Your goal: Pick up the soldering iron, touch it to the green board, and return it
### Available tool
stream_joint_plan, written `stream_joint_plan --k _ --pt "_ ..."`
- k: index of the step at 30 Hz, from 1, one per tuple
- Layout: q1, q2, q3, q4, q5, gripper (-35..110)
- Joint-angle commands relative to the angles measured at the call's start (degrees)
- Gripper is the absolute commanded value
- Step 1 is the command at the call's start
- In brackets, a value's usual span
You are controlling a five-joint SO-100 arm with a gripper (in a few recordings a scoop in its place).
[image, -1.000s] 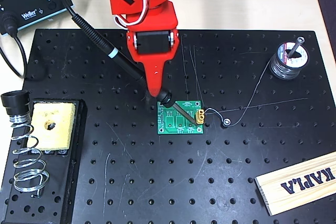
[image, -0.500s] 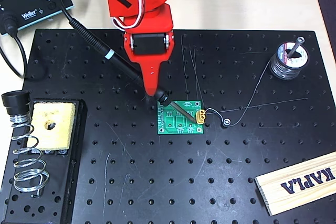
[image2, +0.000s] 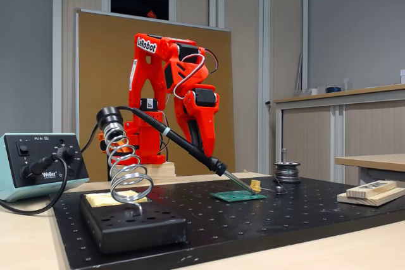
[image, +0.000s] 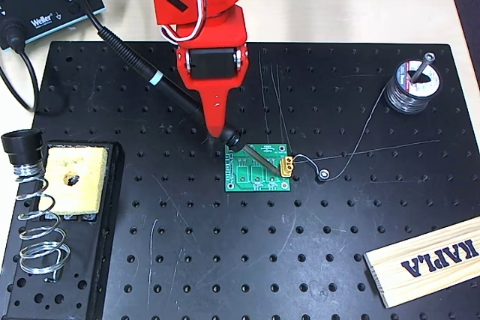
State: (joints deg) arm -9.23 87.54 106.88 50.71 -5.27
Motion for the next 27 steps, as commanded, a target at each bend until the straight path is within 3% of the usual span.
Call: stream_joint_plan --k 1,27 --pt "-0.7 2.02 0.7 0.18 -0.79 0" --pt "-0.35 2.2 0.18 0.62 -1.41 0"
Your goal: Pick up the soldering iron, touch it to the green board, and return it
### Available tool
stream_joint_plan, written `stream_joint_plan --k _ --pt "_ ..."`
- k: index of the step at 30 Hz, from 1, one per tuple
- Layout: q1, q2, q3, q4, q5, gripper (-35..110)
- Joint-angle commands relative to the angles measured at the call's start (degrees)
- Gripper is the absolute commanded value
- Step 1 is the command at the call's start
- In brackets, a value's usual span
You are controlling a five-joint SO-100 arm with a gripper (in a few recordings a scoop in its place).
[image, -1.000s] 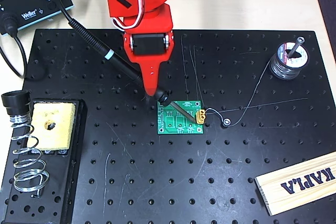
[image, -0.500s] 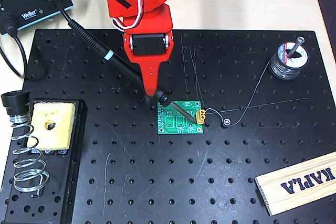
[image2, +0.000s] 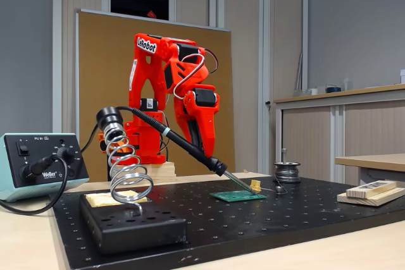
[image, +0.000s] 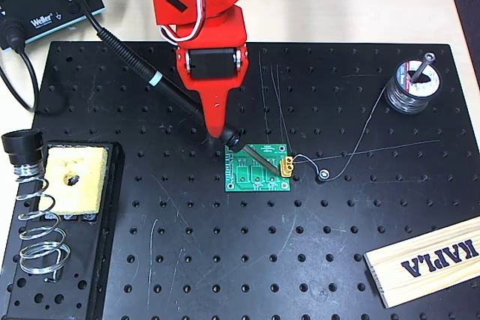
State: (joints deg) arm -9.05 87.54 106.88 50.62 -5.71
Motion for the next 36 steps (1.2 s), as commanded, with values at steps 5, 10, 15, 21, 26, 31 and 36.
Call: stream_joint_plan --k 5,10,15,21,26,31,36 --pt "-0.53 2.2 -0.09 0.88 -1.23 0" --pt "-0.53 2.2 -0.35 1.23 -1.23 0" --pt "-0.53 2.29 -0.35 1.32 -1.05 0" --pt "-0.44 2.29 -0.26 0.88 -1.14 0" --pt "1.85 3.52 -0.26 0.62 -3.16 0" --pt "8.61 8.96 -1.67 2.9 -6.5 0" --pt "16.44 14.68 -5.1 6.24 -8.7 0"
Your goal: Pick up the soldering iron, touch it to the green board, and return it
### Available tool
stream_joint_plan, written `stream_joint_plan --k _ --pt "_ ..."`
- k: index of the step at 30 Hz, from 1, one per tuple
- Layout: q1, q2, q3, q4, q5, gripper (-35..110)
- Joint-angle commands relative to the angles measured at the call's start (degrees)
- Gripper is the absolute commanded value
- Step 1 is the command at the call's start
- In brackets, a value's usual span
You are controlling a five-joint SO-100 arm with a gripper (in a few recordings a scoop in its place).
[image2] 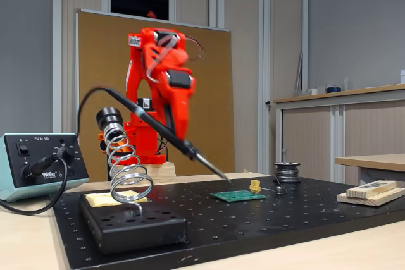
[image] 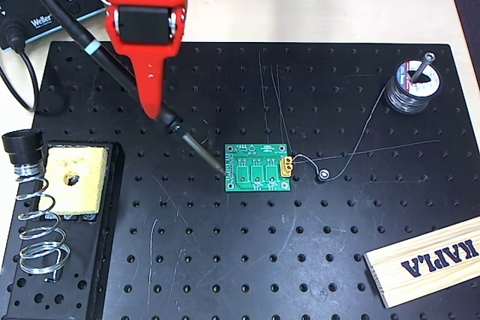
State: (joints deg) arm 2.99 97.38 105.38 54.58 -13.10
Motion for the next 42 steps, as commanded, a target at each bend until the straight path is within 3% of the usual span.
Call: stream_joint_plan --k 1,10,18,42 --pt "6.15 5.71 -4.57 3.43 -1.58 0" --pt "20.83 12.3 -10.37 10.81 10.37 0" --pt "28.83 11.43 -12.39 14.15 13.71 0" --pt "24.79 0.26 -21.88 15.03 14.59 0"
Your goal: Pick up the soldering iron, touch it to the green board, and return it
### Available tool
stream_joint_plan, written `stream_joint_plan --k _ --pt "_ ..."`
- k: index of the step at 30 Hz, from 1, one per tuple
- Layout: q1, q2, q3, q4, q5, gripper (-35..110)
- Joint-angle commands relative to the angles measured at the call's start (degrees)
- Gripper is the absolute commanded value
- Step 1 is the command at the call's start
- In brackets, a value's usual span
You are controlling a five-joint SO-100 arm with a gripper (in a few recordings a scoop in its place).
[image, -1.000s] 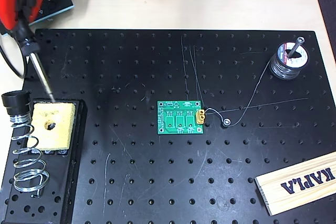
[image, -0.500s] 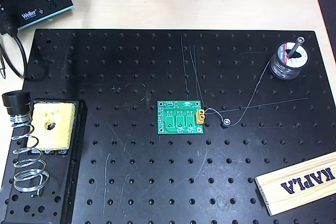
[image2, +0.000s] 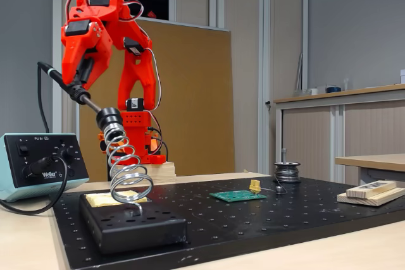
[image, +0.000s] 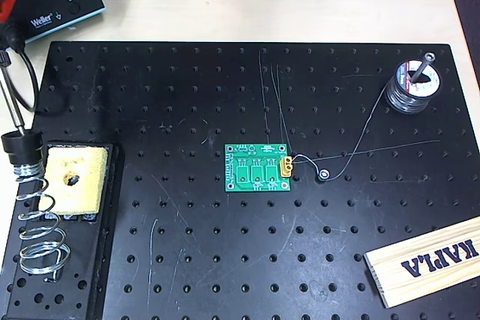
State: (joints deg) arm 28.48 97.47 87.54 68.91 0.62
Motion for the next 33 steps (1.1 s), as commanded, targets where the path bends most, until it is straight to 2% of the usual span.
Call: stream_joint_plan --k 1,7,21,33 --pt "-1.14 -0.7 -5.01 0.7 0.97 0" --pt "-5.19 -6.06 -9.76 1.32 3.08 0" --pt "-14.77 -10.28 -7.38 1.14 12.04 0" --pt "-19.34 -22.15 -19.07 1.14 15.47 0"
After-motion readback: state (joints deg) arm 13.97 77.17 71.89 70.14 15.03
